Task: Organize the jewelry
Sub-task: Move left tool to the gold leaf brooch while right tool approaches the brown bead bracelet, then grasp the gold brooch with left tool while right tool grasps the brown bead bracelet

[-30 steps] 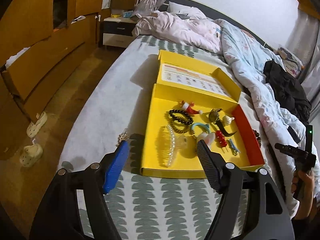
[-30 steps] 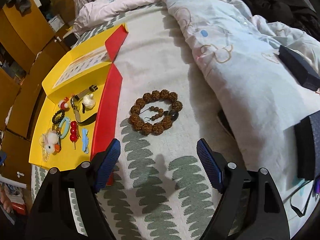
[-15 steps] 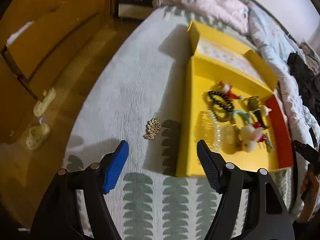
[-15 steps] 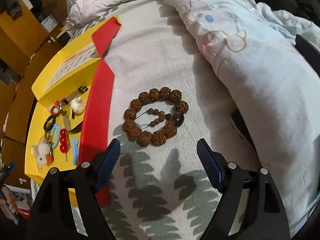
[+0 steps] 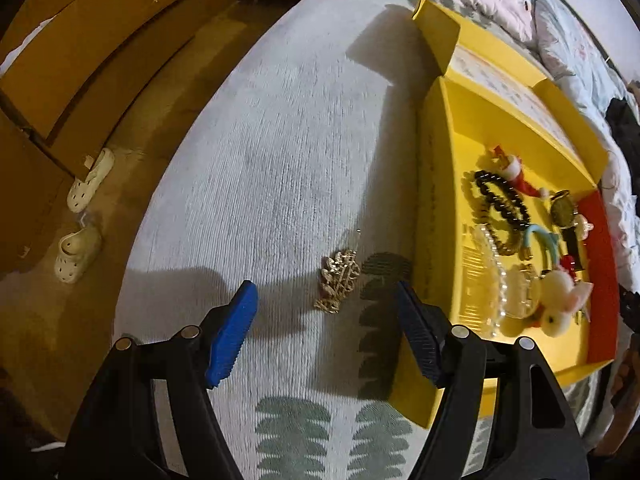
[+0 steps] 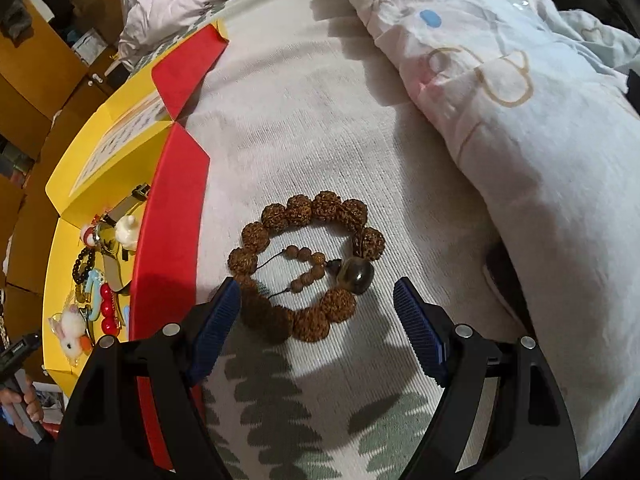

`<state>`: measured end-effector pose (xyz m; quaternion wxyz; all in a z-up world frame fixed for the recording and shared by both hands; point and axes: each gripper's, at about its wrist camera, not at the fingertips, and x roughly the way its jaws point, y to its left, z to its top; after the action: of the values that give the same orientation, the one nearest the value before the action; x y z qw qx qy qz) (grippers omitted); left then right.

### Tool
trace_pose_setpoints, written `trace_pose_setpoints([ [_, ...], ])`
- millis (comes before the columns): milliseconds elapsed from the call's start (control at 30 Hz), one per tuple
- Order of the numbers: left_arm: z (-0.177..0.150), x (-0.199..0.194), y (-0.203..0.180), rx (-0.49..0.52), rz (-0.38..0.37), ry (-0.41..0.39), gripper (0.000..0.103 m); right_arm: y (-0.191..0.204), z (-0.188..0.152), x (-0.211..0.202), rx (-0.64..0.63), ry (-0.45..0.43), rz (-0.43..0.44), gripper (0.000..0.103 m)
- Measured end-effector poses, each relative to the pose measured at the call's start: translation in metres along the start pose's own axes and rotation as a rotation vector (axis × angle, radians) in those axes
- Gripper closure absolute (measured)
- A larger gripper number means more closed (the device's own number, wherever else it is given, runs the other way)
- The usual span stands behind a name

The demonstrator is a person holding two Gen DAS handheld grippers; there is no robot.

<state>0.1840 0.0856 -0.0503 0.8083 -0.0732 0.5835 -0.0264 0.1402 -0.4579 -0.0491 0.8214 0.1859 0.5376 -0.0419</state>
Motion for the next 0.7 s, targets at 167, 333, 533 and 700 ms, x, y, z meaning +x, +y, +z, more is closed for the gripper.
trace_pose_setpoints([
  [167,0.001,0.012,-0.001,0.01,0.021,0.028,0.033,0.001,0.004,0.01,-0.006,0.016,-0.009,0.023],
  [333,0.005,0.015,-0.001,0.007,0.029,0.031,0.033,-0.005,0.008,0.013,0.018,0.019,-0.009,0.024],
  [533,0.009,0.02,0.002,-0.001,0.026,0.034,0.033,-0.008,0.009,0.019,0.034,0.026,-0.024,0.024],
  [700,0.011,0.023,0.004,-0.003,0.031,0.03,0.033,-0.008,0.013,0.019,0.04,0.013,-0.039,0.024],
])
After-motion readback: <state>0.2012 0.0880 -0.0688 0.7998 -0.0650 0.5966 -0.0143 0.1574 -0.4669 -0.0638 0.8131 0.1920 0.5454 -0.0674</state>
